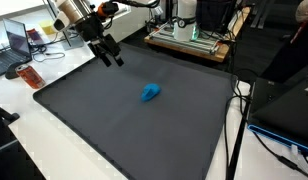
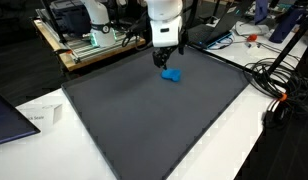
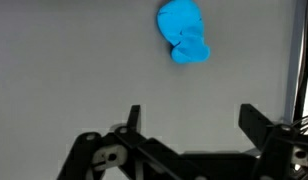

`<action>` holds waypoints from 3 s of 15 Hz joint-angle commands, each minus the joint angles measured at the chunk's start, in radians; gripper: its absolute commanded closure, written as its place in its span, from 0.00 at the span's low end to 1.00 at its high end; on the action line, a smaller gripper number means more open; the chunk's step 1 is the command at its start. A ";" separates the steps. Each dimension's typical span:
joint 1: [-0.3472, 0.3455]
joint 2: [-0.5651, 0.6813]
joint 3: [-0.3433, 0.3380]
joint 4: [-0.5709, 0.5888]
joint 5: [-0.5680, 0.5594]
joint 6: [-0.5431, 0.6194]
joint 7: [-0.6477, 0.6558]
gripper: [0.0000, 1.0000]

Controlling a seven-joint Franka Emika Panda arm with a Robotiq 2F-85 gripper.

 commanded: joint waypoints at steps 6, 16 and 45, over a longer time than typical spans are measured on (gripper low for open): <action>-0.094 0.181 0.054 0.155 0.082 -0.163 -0.150 0.00; -0.133 0.163 0.100 0.023 0.132 -0.043 -0.396 0.00; -0.012 -0.302 0.117 -0.704 0.529 0.674 -0.854 0.00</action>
